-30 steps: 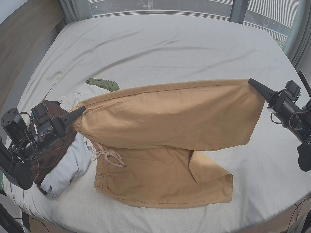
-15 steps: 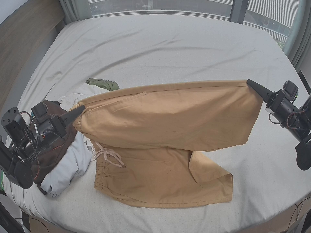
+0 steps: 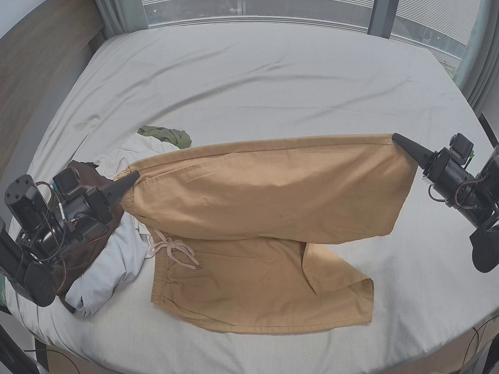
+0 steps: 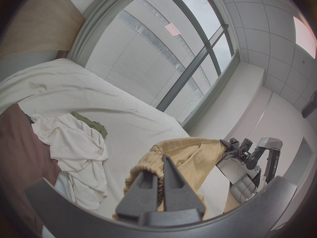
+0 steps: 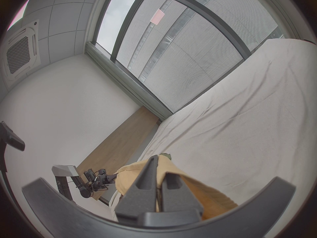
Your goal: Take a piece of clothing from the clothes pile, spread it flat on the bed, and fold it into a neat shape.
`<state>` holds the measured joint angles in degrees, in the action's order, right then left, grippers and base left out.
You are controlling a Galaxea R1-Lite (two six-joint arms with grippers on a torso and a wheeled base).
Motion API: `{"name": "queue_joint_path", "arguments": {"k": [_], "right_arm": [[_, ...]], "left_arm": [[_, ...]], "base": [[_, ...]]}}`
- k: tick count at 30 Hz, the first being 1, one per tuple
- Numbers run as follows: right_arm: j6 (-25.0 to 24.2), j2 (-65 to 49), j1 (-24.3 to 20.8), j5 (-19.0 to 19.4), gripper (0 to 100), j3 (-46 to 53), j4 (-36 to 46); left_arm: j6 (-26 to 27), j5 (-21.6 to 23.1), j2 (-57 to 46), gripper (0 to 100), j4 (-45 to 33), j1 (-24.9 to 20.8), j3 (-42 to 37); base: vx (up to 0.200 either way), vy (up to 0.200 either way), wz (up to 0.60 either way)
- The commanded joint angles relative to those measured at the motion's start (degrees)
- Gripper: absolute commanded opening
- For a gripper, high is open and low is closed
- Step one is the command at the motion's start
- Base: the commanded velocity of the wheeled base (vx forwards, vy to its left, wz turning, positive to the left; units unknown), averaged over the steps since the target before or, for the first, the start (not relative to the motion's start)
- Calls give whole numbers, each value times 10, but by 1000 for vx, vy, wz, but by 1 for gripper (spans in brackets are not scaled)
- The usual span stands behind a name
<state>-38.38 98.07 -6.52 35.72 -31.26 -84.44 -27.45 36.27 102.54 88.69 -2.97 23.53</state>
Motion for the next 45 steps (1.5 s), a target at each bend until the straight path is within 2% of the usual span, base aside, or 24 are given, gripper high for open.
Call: {"name": "queue_joint_path", "arguments": {"k": [1,7,12,22,31,36,45], "right_arm": [[5,19,7,1,0,-4,1],[7,37,15,2,0,-28,4],[8,62,15,2,0,-54,4],[7,121,15,2,0,-115,8],[5,159,15,4,0,-166,11],[5,184,16,3,0,-206,26],[5,229,15,2,0,-289,71]], "left_arm": [[-1,-4,5,0,0,-7,15],[-5,-6,16,0,1,-7,30],[-3,-29,35,0,1,-12,38],[-3,-74,118,0,2,-27,109],[-2,-82,159,0,3,-27,137],[-4,-108,183,0,3,-27,173],[-8,-120,206,0,3,-31,209]], "base": [[0,0,0],[0,0,0],[0,0,0],[0,0,0],[0,0,0],[0,0,0],[0,0,0]]}}
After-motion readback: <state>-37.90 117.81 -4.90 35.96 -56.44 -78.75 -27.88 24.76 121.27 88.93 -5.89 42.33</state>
